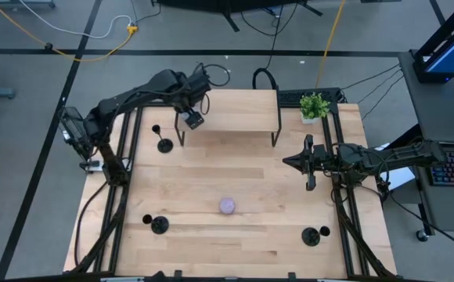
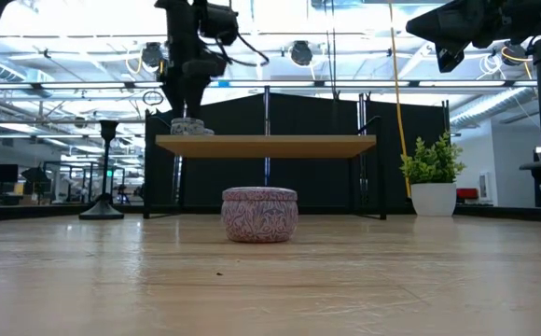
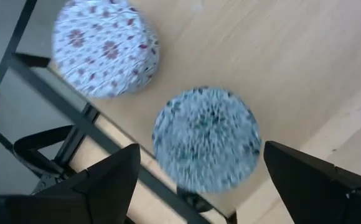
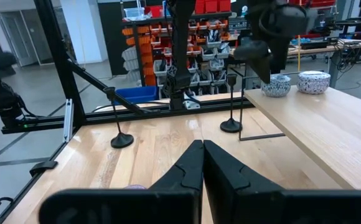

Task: Pick & Place candle stick holders
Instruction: Put the blue scented candle on the shelf, then put the pink scented candle on the shelf

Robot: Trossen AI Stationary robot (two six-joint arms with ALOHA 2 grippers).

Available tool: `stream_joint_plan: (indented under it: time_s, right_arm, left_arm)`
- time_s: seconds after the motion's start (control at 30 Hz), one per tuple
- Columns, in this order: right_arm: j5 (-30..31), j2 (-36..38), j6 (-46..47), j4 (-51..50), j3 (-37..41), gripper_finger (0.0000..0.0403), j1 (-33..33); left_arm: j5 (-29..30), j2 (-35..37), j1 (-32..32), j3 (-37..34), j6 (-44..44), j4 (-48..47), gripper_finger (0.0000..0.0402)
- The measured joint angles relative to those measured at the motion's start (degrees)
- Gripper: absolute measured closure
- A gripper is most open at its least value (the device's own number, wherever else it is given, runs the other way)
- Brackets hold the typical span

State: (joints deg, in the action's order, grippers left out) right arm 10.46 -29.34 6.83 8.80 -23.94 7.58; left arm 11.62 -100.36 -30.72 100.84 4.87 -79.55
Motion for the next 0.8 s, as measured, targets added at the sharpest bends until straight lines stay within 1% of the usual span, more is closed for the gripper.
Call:
stream_joint_plan:
  time_s: [0.1, 0.13, 0.2, 0.3, 0.37, 0.5, 0.67, 0.8]
  right_arm:
    - [0.0, 0.0, 0.0, 0.0, 0.0, 0.0399, 0.0]
    - [0.0, 0.0, 0.0, 0.0, 0.0, 0.0399, 0.0]
    - [0.0, 0.0, 0.0, 0.0, 0.0, 0.0399, 0.0]
    - [0.0, 0.0, 0.0, 0.0, 0.0, 0.0399, 0.0]
    - [0.0, 0.0, 0.0, 0.0, 0.0, 0.0399, 0.0]
    - [0.0, 0.0, 0.0, 0.0, 0.0, 0.0399, 0.0]
    - [0.0, 0.0, 0.0, 0.0, 0.0, 0.0399, 0.0]
    - [0.0, 0.0, 0.0, 0.0, 0.0, 0.0399, 0.0]
  left_arm:
    - [-0.4, 3.5, 0.9, 0.0, 2.3, -0.5, 0.0053]
    - [-1.4, 5.0, 1.3, 0.0, 3.4, -0.5, 0.0053]
    - [-5.0, 7.8, 2.5, 0.0, 5.8, 0.0, 0.0053]
    - [-11.4, 11.9, 5.8, 0.0, 9.5, 1.9, 0.0053]
    - [-13.1, 14.1, 9.2, 0.0, 11.2, 3.5, 0.0053]
    - [-12.1, 16.1, 17.9, 0.1, 12.2, 6.6, 0.0053]
    - [-5.5, 15.4, 28.4, 0.1, 11.9, 7.2, 0.0053]
    - [-3.0, 12.9, 34.7, 0.0, 12.0, 8.0, 0.0053]
